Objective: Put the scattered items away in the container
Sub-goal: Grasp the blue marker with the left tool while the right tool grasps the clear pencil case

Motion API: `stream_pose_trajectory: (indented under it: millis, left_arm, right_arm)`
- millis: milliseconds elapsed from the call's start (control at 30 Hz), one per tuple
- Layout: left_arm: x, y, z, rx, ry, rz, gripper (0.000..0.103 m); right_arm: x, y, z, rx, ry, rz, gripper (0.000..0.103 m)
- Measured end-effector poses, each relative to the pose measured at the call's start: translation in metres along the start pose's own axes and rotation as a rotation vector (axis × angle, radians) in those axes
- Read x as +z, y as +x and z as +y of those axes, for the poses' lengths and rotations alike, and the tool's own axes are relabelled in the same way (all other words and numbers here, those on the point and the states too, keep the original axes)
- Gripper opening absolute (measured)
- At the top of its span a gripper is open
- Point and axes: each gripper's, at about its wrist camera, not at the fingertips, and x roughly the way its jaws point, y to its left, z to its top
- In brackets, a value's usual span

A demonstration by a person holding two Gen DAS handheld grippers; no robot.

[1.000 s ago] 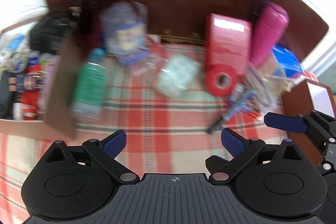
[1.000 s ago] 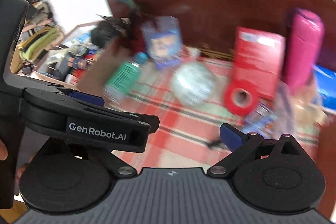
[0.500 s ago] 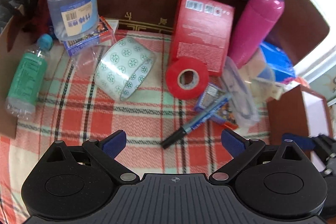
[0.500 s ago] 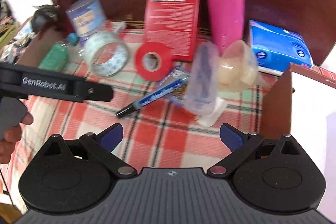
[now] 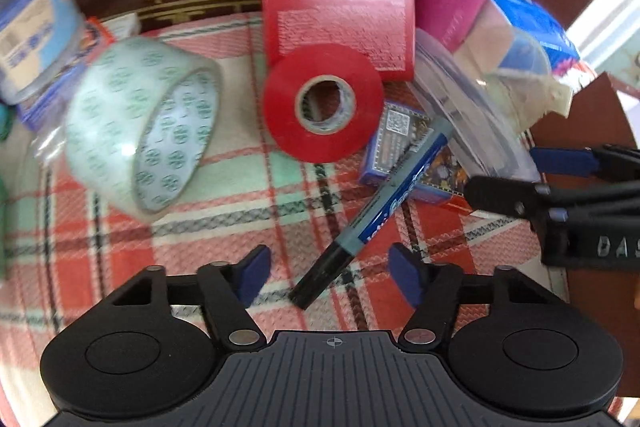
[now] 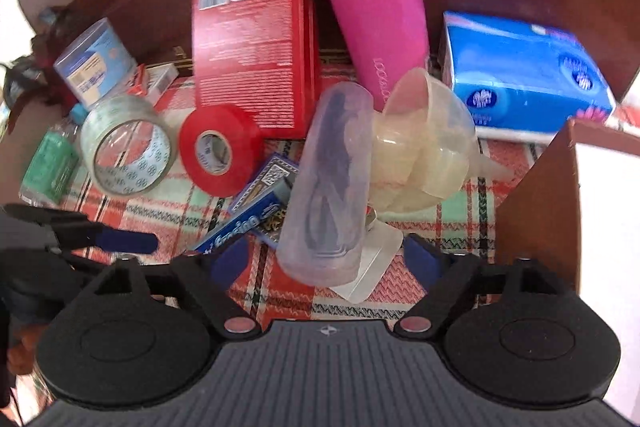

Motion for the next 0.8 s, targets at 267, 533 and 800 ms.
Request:
stream_pose_trajectory:
  millis: [267,533,800]
  left_arm:
    - [0.016,0.014,-0.010,0.048,0.079,-0.001,0.030]
    - [0.006,0.005,-0.009,0.045,0.028,0.039,0.010]
    - [-0.052,-0.019,-0.013,0.017,-0.037,0.098,0.010]
  right_arm:
    - [0.008,0.025,-0.005,0.022,0.018,0.044,0.053]
    - [-0.002,0.013,0.000,0.011,0.024,0.057,0.051]
    - [-0.058,-0.024,0.019,0.027,-0.045,0.126,0.050]
